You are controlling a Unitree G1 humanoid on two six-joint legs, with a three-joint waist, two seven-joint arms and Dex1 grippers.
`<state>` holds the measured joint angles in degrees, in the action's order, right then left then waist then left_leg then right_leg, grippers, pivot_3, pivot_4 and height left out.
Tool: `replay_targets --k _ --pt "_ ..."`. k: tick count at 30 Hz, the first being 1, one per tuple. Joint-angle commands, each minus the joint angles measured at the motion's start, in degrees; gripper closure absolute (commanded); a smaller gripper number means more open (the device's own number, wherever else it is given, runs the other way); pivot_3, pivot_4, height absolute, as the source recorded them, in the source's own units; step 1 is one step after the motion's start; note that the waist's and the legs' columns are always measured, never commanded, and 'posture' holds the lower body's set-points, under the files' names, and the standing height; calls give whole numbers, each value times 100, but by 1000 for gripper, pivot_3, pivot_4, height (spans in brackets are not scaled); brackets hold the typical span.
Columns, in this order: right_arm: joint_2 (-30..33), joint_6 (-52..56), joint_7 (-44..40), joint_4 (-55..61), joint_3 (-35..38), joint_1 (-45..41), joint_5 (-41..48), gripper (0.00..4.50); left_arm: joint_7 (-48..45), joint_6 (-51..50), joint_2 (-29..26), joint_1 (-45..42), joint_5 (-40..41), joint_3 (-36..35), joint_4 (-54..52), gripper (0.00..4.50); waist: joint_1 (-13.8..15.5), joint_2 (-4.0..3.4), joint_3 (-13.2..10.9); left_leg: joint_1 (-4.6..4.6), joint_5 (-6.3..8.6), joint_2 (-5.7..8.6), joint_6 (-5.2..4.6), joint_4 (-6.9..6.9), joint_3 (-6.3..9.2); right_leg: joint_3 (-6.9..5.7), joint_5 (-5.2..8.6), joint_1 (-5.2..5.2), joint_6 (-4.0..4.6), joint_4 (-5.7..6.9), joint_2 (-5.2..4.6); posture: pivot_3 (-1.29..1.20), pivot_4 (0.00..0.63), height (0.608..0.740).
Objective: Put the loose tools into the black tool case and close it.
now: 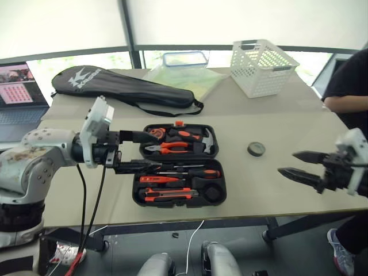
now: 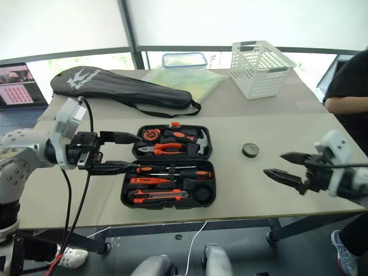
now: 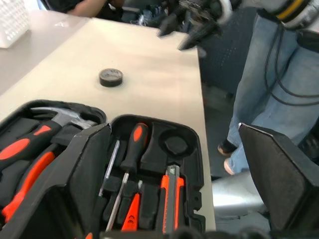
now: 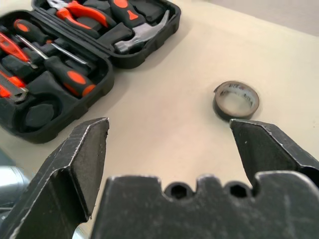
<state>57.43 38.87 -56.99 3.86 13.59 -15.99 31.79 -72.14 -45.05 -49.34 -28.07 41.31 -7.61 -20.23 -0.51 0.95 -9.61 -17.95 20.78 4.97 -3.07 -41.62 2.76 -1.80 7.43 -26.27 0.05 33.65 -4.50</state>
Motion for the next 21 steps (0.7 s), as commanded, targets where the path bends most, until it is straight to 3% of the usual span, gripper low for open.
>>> replay_targets --k 1,7,10,21 --pt "-279 -652 -104 -995 -1160 -1013 -1018 0 -3 419 -48 -34 -220 153 -84 96 -10 1 -1 -1 -3 -2 4 2 1 -1 -17 -3 32 1 1 0 150 740" --pt "-970 -1827 165 -2921 -2313 -2238 -2459 0 -60 738 -136 -8 -401 379 -73 96 12 -2 0 -47 -7 4 5 0 5 -17 -22 -53 45 2 -4 0 150 740" --pt "-1238 -2223 363 -3562 -2411 -2574 -2777 713 -46 759 -185 32 -383 376 -118 0 3 -3 0 -74 -7 10 5 0 6 -38 -23 -84 45 2 -5 0 150 740" --pt "-1560 -2527 113 -4055 -2213 -2889 -2958 4425 -26 849 -249 47 -461 464 -159 0 -23 -4 0 -72 -19 6 26 -4 10 -27 -37 -81 66 10 -12 0 150 740"
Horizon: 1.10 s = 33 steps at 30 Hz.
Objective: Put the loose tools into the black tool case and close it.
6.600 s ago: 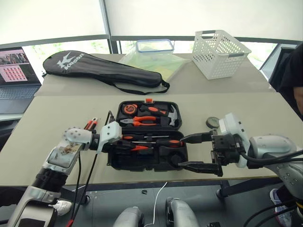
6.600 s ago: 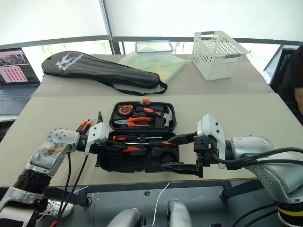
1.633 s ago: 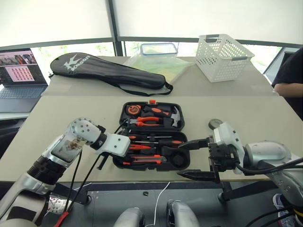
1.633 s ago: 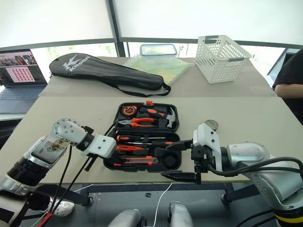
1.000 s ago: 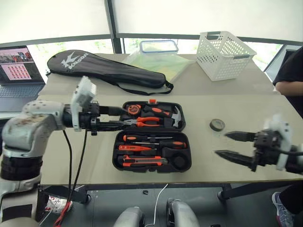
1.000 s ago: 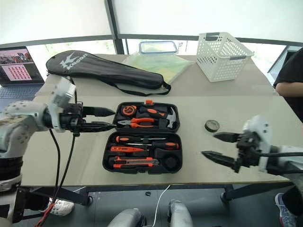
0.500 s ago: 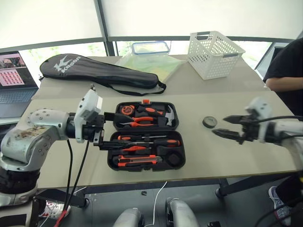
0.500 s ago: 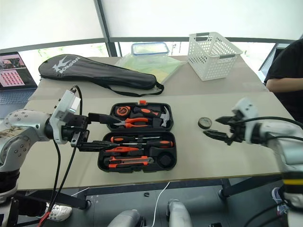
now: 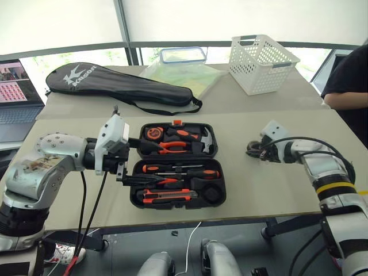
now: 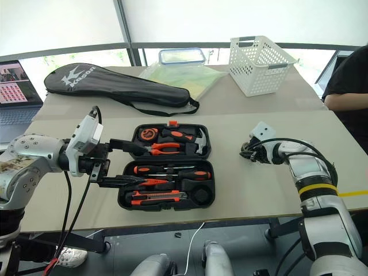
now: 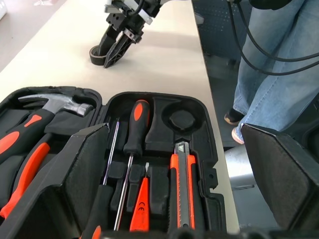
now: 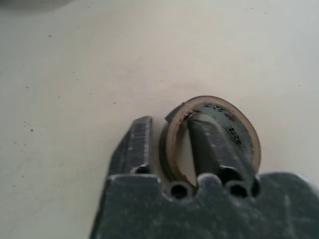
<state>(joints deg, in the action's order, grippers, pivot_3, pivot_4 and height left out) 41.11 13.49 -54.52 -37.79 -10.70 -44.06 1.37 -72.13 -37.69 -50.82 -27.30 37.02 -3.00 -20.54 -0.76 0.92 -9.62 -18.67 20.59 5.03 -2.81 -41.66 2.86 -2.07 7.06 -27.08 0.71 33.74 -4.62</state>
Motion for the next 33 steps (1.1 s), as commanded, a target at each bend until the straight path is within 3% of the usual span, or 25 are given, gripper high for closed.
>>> replay_targets --k 1,4,7,13,20,26,32,33 --pt "89 81 -255 273 298 -55 197 4470 -41 128 -112 -22 -47 28 -116 0 3 0 0 0 0 0 0 0 2 2 0 0 0 2 2 0 150 740" --pt "150 603 -1006 1404 555 208 910 4470 -149 173 -192 60 -98 118 -119 0 0 -2 -1 -1 0 -3 0 1 4 6 1 -2 1 4 7 0 150 740" --pt "420 1523 -1867 3827 534 858 2040 4470 -443 360 -398 350 -230 248 -194 0 -8 -7 -3 -11 0 -17 -2 4 8 4 1 -10 1 21 17 0 150 740" --pt "829 2232 -2198 6291 13 1597 2665 4470 -717 732 -574 592 -453 394 -200 0 35 -6 -4 -30 6 -22 -8 -5 9 -10 1 -22 0 -2 19 0 150 740" --pt "893 1482 -1878 6034 -823 1707 1420 4470 -774 633 -596 530 -328 370 -295 0 96 -6 -4 -21 10 1 -15 -6 7 -22 -1 -12 -7 0 21 0 150 740" --pt "645 1552 -1901 5959 -966 1545 1374 4470 -729 681 -573 526 -370 374 -261 0 84 -6 -4 -19 7 -1 -9 -6 7 -24 -1 -15 -4 0 18 0 150 740" --pt "797 1515 -1982 5827 -1201 1530 1050 4470 -649 662 -523 506 -350 367 -281 0 83 -6 -4 -19 7 -1 -10 -6 6 -22 0 -15 -4 -1 19 0 150 740" --pt "805 1565 -1981 5818 -1187 1538 1056 3716 -638 660 -518 502 -348 367 -282 0 89 -6 -4 -19 7 -1 -10 -6 6 -22 0 -15 -4 -1 19 0 150 740"
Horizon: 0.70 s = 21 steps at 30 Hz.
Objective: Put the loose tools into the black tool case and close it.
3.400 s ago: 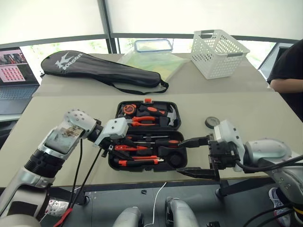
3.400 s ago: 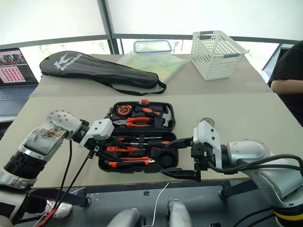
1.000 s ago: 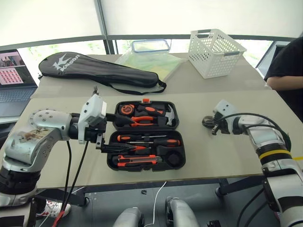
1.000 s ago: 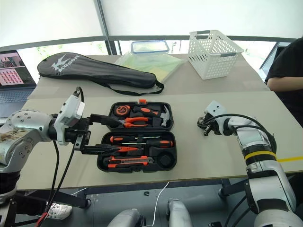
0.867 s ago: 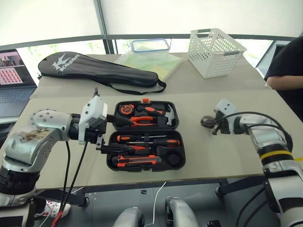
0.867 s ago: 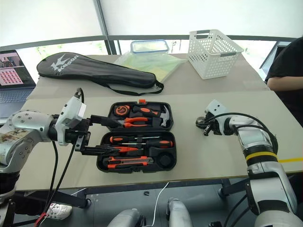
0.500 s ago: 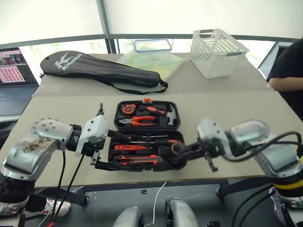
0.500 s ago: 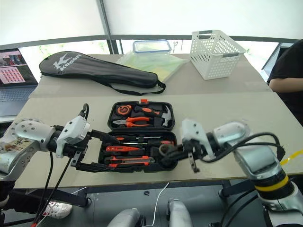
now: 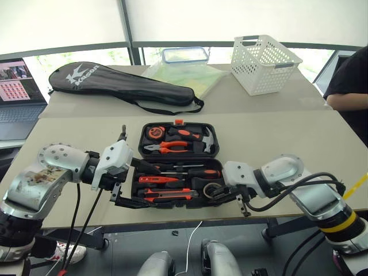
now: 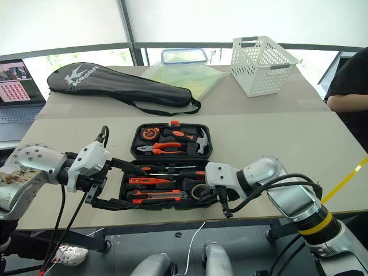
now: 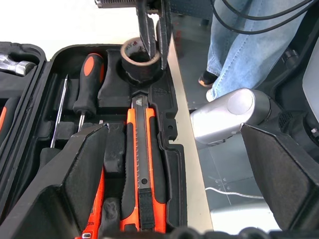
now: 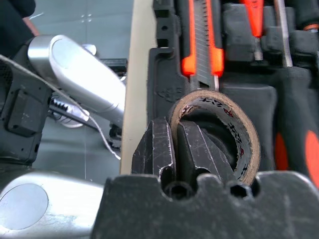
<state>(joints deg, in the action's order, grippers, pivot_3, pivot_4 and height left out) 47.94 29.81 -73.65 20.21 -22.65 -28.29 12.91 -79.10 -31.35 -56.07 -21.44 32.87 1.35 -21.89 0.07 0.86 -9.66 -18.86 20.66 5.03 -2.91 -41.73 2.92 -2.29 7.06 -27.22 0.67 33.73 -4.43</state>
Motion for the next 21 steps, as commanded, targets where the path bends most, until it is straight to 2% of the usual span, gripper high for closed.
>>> replay_targets --k 1,3,4,5,7,9,12,16,19,21 --pt "108 19 -54 32 41 -43 -64 3518 68 20 6 -85 74 -72 -152 0 13 0 0 0 0 1 0 0 0 0 0 0 0 0 0 0 150 740" --pt "63 107 -21 60 97 -74 -6 2732 80 16 0 -86 84 -76 -156 0 21 0 0 0 0 1 0 0 1 0 0 1 0 -1 1 0 150 740" --pt "63 116 -33 83 113 -82 14 2566 85 14 -2 -87 89 -76 -156 0 21 0 0 0 0 0 0 0 1 0 0 1 0 -1 1 0 150 740" --pt "75 134 -50 120 134 -82 47 2096 92 16 -2 -88 90 -76 -153 0 20 0 0 0 0 0 0 1 1 0 0 0 0 -1 0 0 150 740" --pt "83 164 -84 204 207 -61 156 1507 107 15 -1 -87 93 -71 -148 0 18 0 0 0 0 -1 0 1 1 0 0 0 0 -3 0 0 150 740" --pt "114 490 -149 414 538 -47 611 763 185 -12 14 -47 83 -87 -140 0 18 0 0 0 0 -1 0 0 0 0 0 0 0 -2 0 0 150 740" --pt "149 872 -82 458 1020 -86 1102 763 391 -56 18 99 46 -225 -50 0 23 0 0 0 0 -1 0 0 1 2 0 0 0 -2 -1 0 150 740" --pt "189 1479 434 -211 2083 -179 1569 763 1164 -43 -34 672 -389 -721 501 0 18 0 0 1 0 -3 0 1 1 3 0 0 0 -1 0 0 150 740" --pt "280 1343 664 -750 2409 -61 1415 1479 1425 404 -104 1154 -830 -957 891 0 28 0 0 3 0 -4 0 5 2 2 0 0 1 -1 2 0 150 740" --pt "319 1116 778 -1248 2533 68 1258 2163 1548 565 -112 1497 -1002 -1154 1186 0 35 0 0 5 0 -4 0 12 0 1 1 -1 1 -4 2 0 150 740"
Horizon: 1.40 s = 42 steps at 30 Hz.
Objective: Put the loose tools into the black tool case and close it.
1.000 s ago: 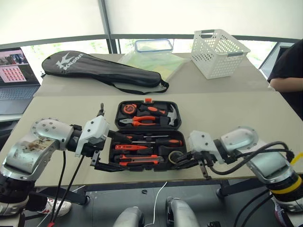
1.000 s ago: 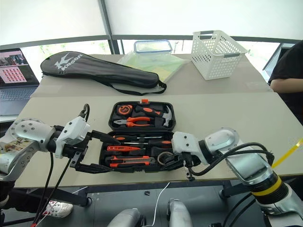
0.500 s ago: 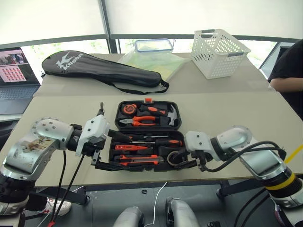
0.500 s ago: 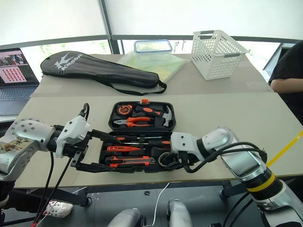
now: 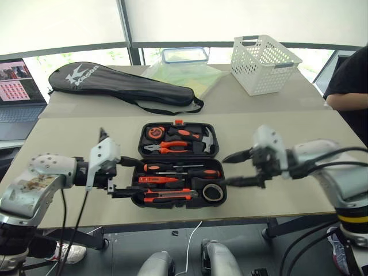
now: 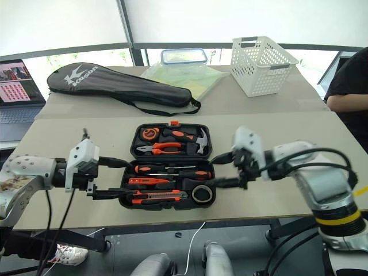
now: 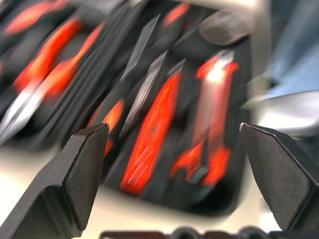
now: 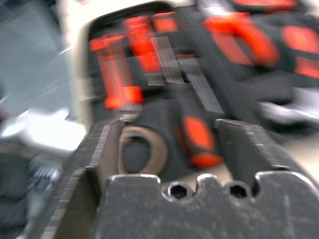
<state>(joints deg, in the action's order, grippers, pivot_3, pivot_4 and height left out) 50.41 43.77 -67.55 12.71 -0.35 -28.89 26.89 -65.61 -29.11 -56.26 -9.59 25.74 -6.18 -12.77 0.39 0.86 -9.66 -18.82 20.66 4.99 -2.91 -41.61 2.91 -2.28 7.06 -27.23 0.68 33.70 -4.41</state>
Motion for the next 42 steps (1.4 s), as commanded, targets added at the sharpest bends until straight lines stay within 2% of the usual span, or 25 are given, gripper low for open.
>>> replay_targets --k 1,2,3,4,7,11,14,18,22,27,35,41,42 --pt "60 -319 207 -636 318 151 -167 2615 220 393 -82 396 -315 -455 342 0 3 0 0 0 0 0 0 0 -1 0 0 0 0 -3 0 0 150 740" --pt "25 -510 231 -861 225 222 -308 2810 368 516 -25 424 -470 -437 548 0 3 0 0 0 0 0 0 0 -3 -1 0 0 0 -3 0 0 150 740" --pt "-9 -702 239 -1018 114 280 -439 3233 500 626 38 398 -606 -390 731 518 17 0 0 -1 0 1 0 0 -6 -2 0 -1 0 -3 -1 0 150 740" --pt "-75 -875 249 -1176 -10 315 -562 3568 600 744 120 323 -725 -305 929 742 27 0 0 -1 0 1 0 -1 -6 -1 0 0 -1 -2 -2 0 150 740" --pt "-276 -1295 237 -1452 -293 275 -810 4478 644 1009 340 56 -930 -18 1250 1889 27 0 0 0 0 4 0 -3 -6 -1 -1 3 -1 3 -3 0 150 740" --pt "-585 -1554 167 -1715 -548 89 -944 4500 544 1102 623 -320 -1008 304 1414 3489 15 0 0 4 0 3 0 -5 -6 1 -2 2 -1 15 -9 0 150 740" --pt "-753 -1814 44 -1818 -752 -6 -1071 4500 549 1098 822 -579 -1081 544 1442 4430 8 0 0 4 0 3 0 -5 -6 1 -2 1 -1 14 -11 0 150 740" --pt "-954 -1837 -140 -1492 -776 31 -837 4500 467 848 1062 -700 -904 737 1233 4430 0 0 0 3 0 2 0 -6 -6 0 -1 1 -1 14 -8 0 150 740" --pt "-831 -1756 -542 -1029 -799 421 -595 4500 38 1074 1100 -468 -828 967 856 4430 7 0 0 2 0 0 0 -5 -4 1 -1 0 -1 22 -7 0 150 740" --pt "-727 -1720 -656 -630 -637 867 -468 4500 -127 970 1064 -230 -783 1072 505 4430 27 -1 1 -3 0 2 -1 -5 1 0 -1 0 -2 20 -4 0 150 740" --pt "-631 -1905 -187 -653 -166 1317 -721 4500 -197 762 933 312 -672 892 -92 4430 20 -1 1 1 1 -2 -1 -6 -2 5 -1 3 -3 0 -6 0 150 740" --pt "-238 -2108 -35 -800 108 1632 -970 4500 -4 852 595 380 -1068 549 481 4430 33 -1 1 10 1 -2 -1 -6 -3 9 -1 9 -2 9 -4 0 150 740" --pt "-161 -2161 -5 -861 177 1667 -1003 4213 18 914 473 388 -1164 469 683 4474 34 -1 1 10 1 -1 -1 -6 -3 8 0 9 -2 9 -4 0 150 740"
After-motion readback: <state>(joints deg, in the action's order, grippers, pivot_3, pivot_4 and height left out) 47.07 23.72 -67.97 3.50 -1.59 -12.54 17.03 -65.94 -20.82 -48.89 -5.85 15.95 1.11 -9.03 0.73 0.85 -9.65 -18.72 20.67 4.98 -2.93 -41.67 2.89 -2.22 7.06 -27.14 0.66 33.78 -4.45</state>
